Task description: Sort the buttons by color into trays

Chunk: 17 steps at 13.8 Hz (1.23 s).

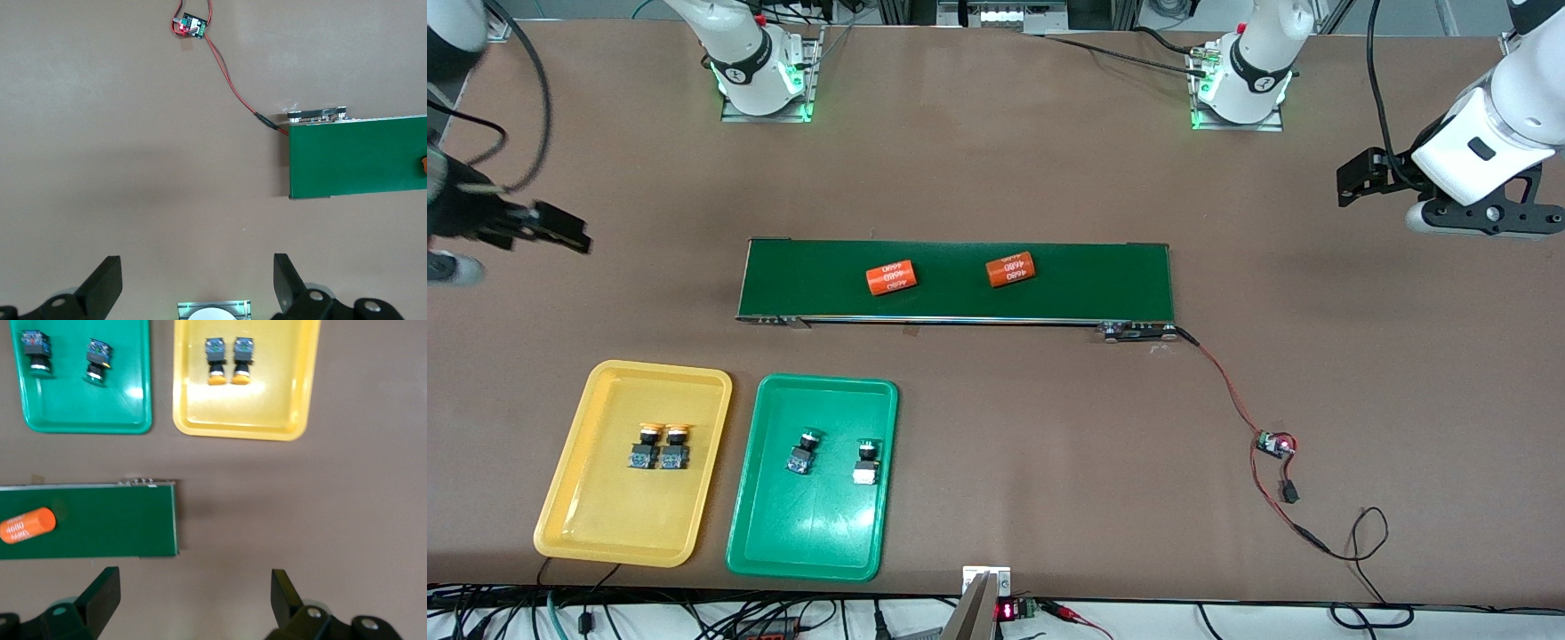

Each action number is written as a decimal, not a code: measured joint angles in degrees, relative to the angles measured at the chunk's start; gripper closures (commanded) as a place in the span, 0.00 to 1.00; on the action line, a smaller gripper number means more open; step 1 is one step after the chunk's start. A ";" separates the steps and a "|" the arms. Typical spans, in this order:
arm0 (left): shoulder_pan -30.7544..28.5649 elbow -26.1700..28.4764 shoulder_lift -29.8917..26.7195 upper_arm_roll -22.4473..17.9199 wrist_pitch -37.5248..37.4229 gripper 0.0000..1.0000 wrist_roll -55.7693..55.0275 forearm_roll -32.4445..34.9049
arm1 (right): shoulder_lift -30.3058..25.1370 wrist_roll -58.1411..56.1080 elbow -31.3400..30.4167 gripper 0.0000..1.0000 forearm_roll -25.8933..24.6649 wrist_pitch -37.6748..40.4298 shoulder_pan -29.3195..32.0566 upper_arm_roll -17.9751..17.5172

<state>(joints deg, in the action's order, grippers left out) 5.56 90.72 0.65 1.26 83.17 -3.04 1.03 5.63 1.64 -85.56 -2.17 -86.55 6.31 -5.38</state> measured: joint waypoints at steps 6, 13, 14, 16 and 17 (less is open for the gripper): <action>0.00 0.00 0.00 0.02 0.00 0.00 0.00 0.00 | -2.00 -0.24 -3.02 0.00 0.02 1.46 -2.07 1.58; 0.00 0.00 0.00 0.01 0.00 0.00 0.00 0.00 | -1.78 -0.24 -3.01 0.00 0.38 1.90 -2.27 2.22; 0.00 0.00 0.00 0.01 0.00 0.00 0.00 0.00 | -1.78 -0.24 -3.02 0.00 0.42 2.04 -2.47 2.19; 0.00 0.00 0.00 0.01 0.00 0.00 0.00 0.00 | -1.78 -0.24 -3.01 0.00 0.42 2.05 -2.78 2.17; 0.00 0.00 0.00 0.02 0.00 0.00 0.00 0.00 | -1.78 -0.24 -3.01 0.00 0.42 2.05 -2.80 2.17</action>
<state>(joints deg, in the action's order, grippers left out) 5.56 90.72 0.65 1.28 83.17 -3.04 1.03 3.84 1.40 -88.58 -1.75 -84.50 3.51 -3.22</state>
